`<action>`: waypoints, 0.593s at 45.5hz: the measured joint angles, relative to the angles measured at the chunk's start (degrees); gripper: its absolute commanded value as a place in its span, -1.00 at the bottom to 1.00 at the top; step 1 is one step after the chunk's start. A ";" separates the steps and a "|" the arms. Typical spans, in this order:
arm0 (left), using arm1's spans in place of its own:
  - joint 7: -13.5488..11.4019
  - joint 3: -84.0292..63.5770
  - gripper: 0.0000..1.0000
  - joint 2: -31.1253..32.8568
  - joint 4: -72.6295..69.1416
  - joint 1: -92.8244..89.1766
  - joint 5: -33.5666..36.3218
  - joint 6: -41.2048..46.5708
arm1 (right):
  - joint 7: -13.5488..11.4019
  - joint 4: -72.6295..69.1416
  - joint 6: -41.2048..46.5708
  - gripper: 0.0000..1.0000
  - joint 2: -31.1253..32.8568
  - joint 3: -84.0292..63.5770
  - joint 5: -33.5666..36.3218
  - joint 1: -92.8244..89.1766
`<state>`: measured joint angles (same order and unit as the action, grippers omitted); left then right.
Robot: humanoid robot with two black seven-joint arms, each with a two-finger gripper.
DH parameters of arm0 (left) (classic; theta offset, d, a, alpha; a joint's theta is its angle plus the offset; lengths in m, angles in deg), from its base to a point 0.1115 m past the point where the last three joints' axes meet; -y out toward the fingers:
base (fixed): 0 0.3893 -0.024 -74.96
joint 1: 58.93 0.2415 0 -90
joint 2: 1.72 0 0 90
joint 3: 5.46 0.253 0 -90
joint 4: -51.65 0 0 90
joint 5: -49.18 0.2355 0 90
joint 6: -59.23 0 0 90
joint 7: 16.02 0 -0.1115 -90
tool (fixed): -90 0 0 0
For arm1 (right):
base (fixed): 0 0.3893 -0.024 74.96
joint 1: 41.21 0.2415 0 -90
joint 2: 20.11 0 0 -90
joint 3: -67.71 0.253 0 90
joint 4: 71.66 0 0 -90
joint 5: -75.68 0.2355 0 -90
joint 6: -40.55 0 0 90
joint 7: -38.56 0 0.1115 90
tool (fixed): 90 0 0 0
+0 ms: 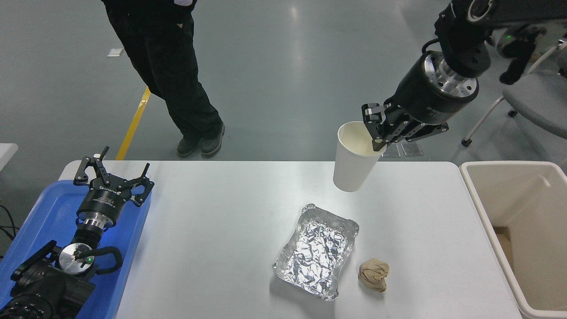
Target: Pick up paper cup place in dustbin
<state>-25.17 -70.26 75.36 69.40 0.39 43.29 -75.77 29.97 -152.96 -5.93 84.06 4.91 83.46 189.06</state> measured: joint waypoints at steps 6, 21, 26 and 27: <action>0.00 -0.03 0.99 0.00 0.00 0.01 -0.02 0.00 | -0.05 -0.16 0.35 -1.00 0.39 -0.44 0.02 1.16; -0.17 -0.15 0.99 -0.01 0.00 0.15 -0.08 0.00 | -0.35 0.88 -0.22 -1.00 4.24 -8.60 -0.17 1.51; -0.21 -0.20 0.99 0.00 -0.02 0.20 -0.08 0.00 | -0.40 1.82 -1.09 -1.00 7.96 -12.74 -1.15 0.79; -0.21 -0.22 0.99 -0.01 -0.04 0.21 -0.09 0.00 | -0.41 1.96 -1.28 -1.00 8.77 -13.40 -1.44 0.67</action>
<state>-25.38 -70.48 75.36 69.36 0.60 43.20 -75.77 29.56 -151.00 -7.21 92.83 -8.49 82.02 189.73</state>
